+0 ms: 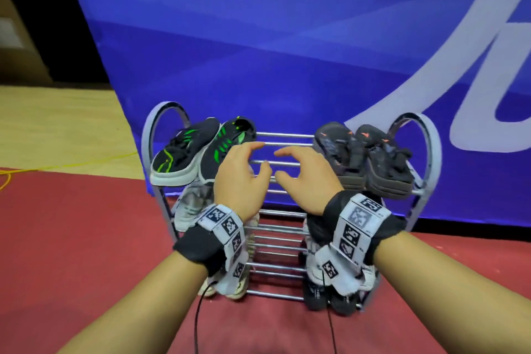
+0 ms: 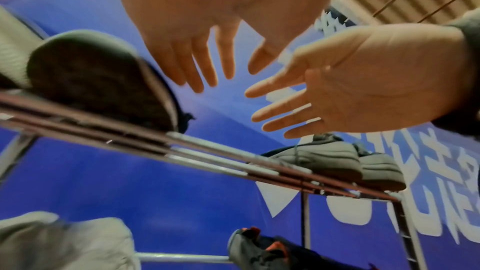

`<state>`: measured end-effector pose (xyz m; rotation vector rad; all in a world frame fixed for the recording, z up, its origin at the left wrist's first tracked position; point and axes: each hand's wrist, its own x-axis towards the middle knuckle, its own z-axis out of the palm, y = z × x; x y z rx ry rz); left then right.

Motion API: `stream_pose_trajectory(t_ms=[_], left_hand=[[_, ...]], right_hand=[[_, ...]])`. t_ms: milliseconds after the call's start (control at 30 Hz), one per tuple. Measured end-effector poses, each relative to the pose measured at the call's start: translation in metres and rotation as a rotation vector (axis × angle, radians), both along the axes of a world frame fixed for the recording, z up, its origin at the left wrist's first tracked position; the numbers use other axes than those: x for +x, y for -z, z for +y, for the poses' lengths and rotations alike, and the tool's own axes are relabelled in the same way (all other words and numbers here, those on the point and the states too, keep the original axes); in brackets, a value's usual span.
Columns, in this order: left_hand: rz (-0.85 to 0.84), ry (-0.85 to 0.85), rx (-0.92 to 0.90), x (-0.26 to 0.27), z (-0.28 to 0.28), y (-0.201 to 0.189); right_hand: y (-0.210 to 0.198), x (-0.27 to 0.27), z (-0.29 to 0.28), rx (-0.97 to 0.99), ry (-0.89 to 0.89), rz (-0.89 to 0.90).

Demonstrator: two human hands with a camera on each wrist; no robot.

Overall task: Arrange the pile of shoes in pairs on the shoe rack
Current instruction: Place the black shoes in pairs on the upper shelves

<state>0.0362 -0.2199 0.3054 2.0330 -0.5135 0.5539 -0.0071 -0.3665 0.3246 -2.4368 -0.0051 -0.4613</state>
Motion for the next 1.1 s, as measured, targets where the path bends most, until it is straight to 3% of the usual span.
stream_pose_trajectory(t_ms=[100,233,467,600,733,800,967,1100], left_hand=[[-0.018,-0.073,-0.036,0.007,0.022,0.007],[-0.005,-0.106,0.06,0.013,0.046,0.006],[0.149,-0.157,0.297,0.007,0.08,0.026],[0.235,-0.163,0.077,-0.005,0.073,0.016],[0.585,0.016,-0.432,-0.007,0.053,0.01],[0.682,0.035,-0.613,-0.003,0.044,0.013],[0.673,0.001,-0.788,0.01,0.031,0.006],[0.522,-0.127,-0.637,0.01,0.042,-0.016]], right_hand=[[0.013,0.022,0.03,-0.056,-0.061,0.068],[0.025,0.043,0.068,-0.118,-0.18,0.117],[0.028,0.053,0.091,-0.211,-0.113,0.033],[0.026,0.043,0.079,-0.173,-0.095,-0.054],[0.033,0.031,0.066,-0.145,-0.125,-0.219],[0.04,0.026,0.064,-0.163,-0.139,-0.254],[0.037,0.021,0.044,-0.092,-0.197,-0.219],[0.019,0.026,0.021,0.001,-0.095,-0.21]])
